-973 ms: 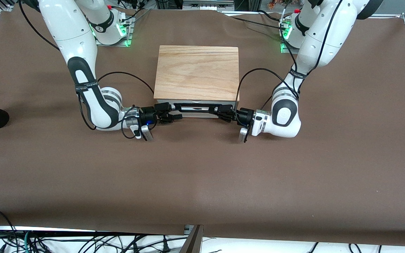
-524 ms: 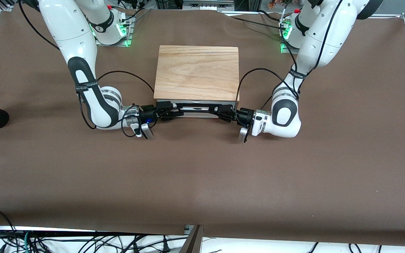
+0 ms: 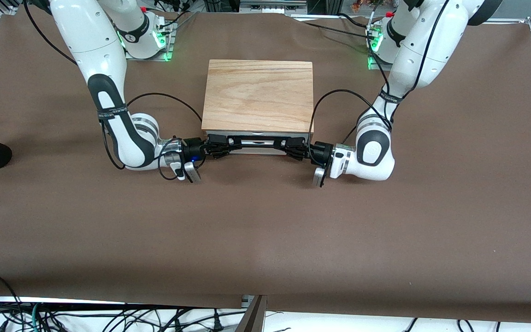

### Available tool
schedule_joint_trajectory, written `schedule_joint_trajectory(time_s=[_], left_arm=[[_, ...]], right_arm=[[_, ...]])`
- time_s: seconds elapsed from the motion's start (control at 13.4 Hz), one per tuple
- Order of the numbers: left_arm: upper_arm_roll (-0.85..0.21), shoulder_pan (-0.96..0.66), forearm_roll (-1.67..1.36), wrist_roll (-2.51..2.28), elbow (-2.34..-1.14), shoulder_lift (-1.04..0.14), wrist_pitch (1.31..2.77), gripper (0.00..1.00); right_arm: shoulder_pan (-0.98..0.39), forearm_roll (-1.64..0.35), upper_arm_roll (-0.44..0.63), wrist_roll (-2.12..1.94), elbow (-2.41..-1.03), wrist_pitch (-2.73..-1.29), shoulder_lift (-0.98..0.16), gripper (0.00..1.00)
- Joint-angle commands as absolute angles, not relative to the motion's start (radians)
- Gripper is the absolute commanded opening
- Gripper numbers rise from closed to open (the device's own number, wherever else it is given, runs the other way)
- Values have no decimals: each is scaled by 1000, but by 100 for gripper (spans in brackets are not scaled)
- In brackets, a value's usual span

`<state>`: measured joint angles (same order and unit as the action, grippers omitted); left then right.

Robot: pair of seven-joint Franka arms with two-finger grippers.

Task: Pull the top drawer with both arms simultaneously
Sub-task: 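Close both grippers on the black drawer handle ends, then pull the handle outward with both grippers to slide the drawer open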

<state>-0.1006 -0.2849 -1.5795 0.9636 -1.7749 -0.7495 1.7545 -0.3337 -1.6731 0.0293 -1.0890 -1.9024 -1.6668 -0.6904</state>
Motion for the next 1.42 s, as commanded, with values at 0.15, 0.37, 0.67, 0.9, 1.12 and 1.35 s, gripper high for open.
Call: schedule_joint_trajectory(time_s=[0.15, 0.37, 0.67, 0.9, 1.12, 1.35], left_arm=[[-104, -279, -1601, 980, -1789, -724, 1736, 0], [-103, -279, -1601, 970, -1787, -726, 1736, 0], [-103, -291, -1601, 878, -1726, -739, 1740, 0], [-103, -291, -1592, 810, -1648, -776, 1740, 0], [-101, -295, -1588, 760, -1550, -839, 1744, 0], [-100, -302, -1585, 704, -1465, -894, 1744, 0]], right_arm=[[-330, -1693, 34, -1108, -1933, -1660, -661, 13], [-318, -1694, 34, -1097, -1911, -1660, -664, 13], [-302, -1695, 35, -1059, -1844, -1670, -687, 13], [-296, -1695, 37, -1006, -1780, -1684, -715, 13], [-284, -1694, 38, -934, -1678, -1686, -761, 13], [-279, -1694, 40, -891, -1588, -1710, -814, 13]])
